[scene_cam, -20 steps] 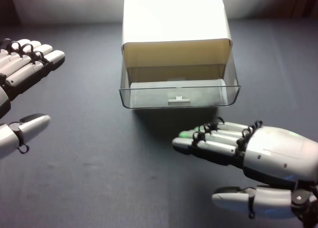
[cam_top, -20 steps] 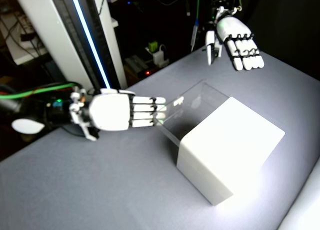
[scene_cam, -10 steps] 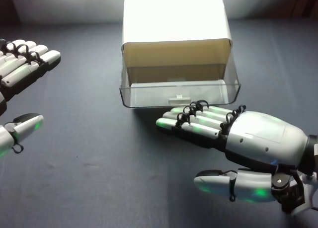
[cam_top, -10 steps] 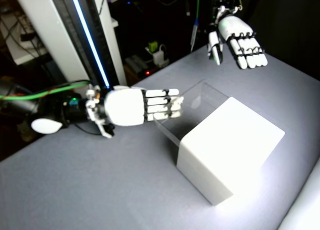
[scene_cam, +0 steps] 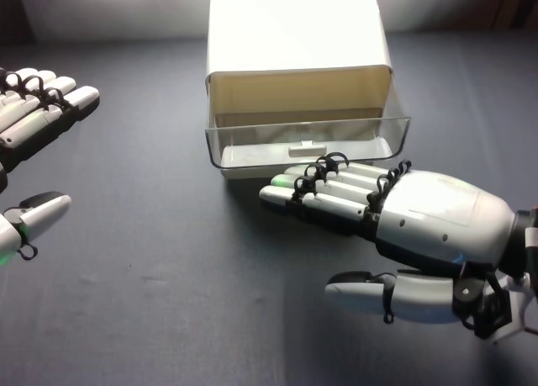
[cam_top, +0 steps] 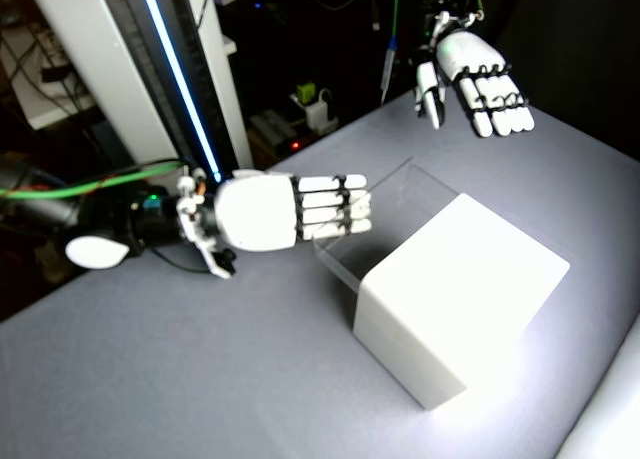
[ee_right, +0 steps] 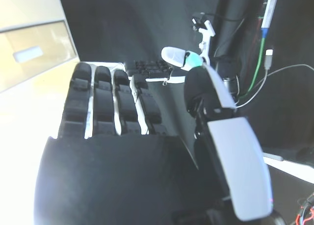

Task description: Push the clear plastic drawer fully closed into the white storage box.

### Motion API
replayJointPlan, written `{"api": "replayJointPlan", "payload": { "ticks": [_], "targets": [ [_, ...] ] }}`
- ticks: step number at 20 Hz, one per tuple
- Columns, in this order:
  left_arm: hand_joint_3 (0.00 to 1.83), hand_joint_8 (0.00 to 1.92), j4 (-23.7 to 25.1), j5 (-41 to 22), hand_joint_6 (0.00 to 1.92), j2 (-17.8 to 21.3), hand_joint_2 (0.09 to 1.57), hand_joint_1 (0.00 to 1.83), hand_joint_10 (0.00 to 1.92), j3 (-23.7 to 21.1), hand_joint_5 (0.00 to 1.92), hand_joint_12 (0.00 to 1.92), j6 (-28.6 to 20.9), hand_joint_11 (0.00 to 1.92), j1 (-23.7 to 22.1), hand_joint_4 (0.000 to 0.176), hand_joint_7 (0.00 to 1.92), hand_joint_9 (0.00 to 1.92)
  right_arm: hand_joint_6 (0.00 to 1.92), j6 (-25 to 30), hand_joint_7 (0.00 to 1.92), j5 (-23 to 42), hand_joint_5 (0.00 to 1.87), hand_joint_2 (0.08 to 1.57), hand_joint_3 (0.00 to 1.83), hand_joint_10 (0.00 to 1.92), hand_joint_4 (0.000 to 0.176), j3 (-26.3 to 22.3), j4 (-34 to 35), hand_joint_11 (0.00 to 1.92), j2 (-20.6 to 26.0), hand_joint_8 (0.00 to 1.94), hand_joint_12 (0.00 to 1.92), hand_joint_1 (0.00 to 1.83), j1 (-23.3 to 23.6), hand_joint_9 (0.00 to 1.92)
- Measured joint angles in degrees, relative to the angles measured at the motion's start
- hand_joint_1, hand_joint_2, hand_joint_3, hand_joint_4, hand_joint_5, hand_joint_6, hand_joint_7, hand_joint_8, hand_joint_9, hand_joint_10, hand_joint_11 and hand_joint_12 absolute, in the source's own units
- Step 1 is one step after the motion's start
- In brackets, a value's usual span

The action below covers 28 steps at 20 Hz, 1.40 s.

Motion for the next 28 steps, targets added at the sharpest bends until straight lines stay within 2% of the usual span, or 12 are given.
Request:
{"api": "replayJointPlan", "payload": {
  "ticks": [1, 3, 5, 8, 11, 13, 16, 17, 18, 21, 27, 28],
  "targets": [
    [0.01, 0.00, 0.0, 0.0, 0.00, 0.0, 1.57, 0.42, 0.00, 0.0, 0.00, 0.00, 0.0, 0.00, 0.0, 0.023, 0.00, 0.00, 0.00, -0.6, 0.00, -0.8, 0.00, 1.47, 0.01, 0.00, 0.000, 0.0, 0.3, 0.00, 0.0, 0.00, 0.00, 0.36, 0.5, 0.00],
    [0.02, 0.00, 0.0, 0.0, 0.00, 0.0, 1.57, 0.38, 0.00, 0.0, 0.00, 0.00, 0.0, 0.00, 0.0, 0.020, 0.00, 0.00, 0.00, -2.1, 0.00, -2.1, 0.00, 1.47, 0.00, 0.00, 0.000, 0.7, 1.2, 0.00, -0.6, 0.00, 0.00, 0.41, 1.6, 0.00],
    [0.02, 0.00, 0.0, 0.0, 0.00, 0.0, 1.57, 0.38, 0.00, 0.0, 0.00, 0.00, 0.0, 0.00, 0.0, 0.012, 0.00, 0.00, 0.00, -3.6, 0.00, -3.6, 0.00, 1.47, 0.00, 0.00, 0.000, 1.4, 2.2, 0.00, -1.1, 0.00, 0.00, 0.34, 2.4, 0.00],
    [0.01, 0.00, -0.2, 0.0, 0.00, 0.0, 1.57, 0.38, 0.00, 0.0, 0.00, 0.00, 0.0, 0.00, 0.0, 0.018, 0.00, 0.00, 0.00, -5.0, 0.00, -4.8, 0.00, 1.49, 0.01, 0.00, 0.000, 2.2, 3.6, 0.00, -1.7, 0.00, 0.00, 0.22, 3.5, 0.00],
    [0.01, 0.00, -0.2, 0.0, 0.00, 0.0, 1.57, 0.36, 0.00, 0.0, 0.00, 0.00, 0.0, 0.00, 0.0, 0.025, 0.00, 0.00, 0.00, -7.2, 0.00, -6.3, 0.00, 1.49, 0.00, 0.00, 0.001, 3.1, 6.0, 0.00, -2.4, 0.00, 0.00, 0.28, 4.6, 0.00],
    [0.01, 0.00, -0.2, 0.0, 0.00, -0.1, 1.56, 0.44, 0.00, 0.0, 0.00, 0.00, 0.0, 0.00, 0.0, 0.013, 0.00, 0.00, 0.00, -8.1, 0.00, -7.0, 0.00, 1.49, 0.00, 0.00, 0.001, 3.8, 7.3, 0.00, -2.8, 0.00, 0.00, 0.23, 4.9, 0.00],
    [0.01, 0.00, -0.2, 0.0, 0.00, -0.1, 1.57, 0.43, 0.00, 0.0, 0.00, 0.00, 0.0, 0.00, 0.0, 0.000, 0.00, 0.00, 0.00, -8.7, 0.00, -8.2, 0.00, 1.52, 0.01, 0.00, 0.000, 5.2, 7.9, 0.00, -3.7, 0.00, 0.00, 0.19, 6.2, 0.00],
    [0.00, 0.00, -0.2, 0.0, 0.00, -0.1, 1.56, 0.45, 0.00, 0.0, 0.00, 0.00, 0.0, 0.00, 0.0, 0.000, 0.00, 0.00, 0.00, -9.0, 0.00, -8.8, 0.00, 1.52, 0.01, 0.00, 0.000, 5.7, 7.9, 0.00, -4.2, 0.00, 0.00, 0.20, 6.6, 0.00],
    [0.00, 0.00, -0.1, 0.0, 0.00, -0.2, 1.57, 0.43, 0.00, 0.0, 0.00, 0.00, 0.0, 0.00, 0.0, 0.000, 0.00, 0.00, 0.00, -9.4, 0.00, -9.2, 0.00, 1.49, 0.00, 0.00, 0.013, 5.9, 8.0, 0.00, -4.4, 0.00, 0.00, 0.27, 6.8, 0.00],
    [0.00, 0.00, -0.2, 0.0, 0.00, -0.2, 1.57, 0.41, 0.00, 0.0, 0.00, 0.00, 0.0, 0.00, 0.0, 0.000, 0.00, 0.00, 0.00, -9.5, 0.00, -9.6, 0.00, 1.49, 0.00, 0.00, 0.015, 6.3, 7.9, 0.00, -4.7, 0.00, 0.00, 0.23, 7.0, 0.00],
    [0.00, 0.00, -0.3, 0.0, 0.00, -0.2, 1.56, 0.43, 0.00, 0.0, 0.00, 0.00, 0.0, 0.00, 0.0, 0.001, 0.00, 0.00, 0.00, -9.6, 0.00, -9.5, 0.00, 1.50, 0.01, 0.00, 0.000, 4.9, 8.6, 0.00, -4.6, 0.00, 0.00, 0.19, 7.0, 0.00],
    [0.00, 0.00, -0.3, -0.1, 0.00, -0.2, 1.56, 0.43, 0.00, 0.0, 0.00, 0.00, 0.0, 0.00, 0.1, 0.008, 0.00, 0.00, 0.00, -9.5, 0.00, -9.6, 0.00, 1.49, 0.00, 0.00, 0.000, 4.3, 8.7, 0.00, -4.2, 0.00, 0.00, 0.24, 7.0, 0.00]
  ]
}}
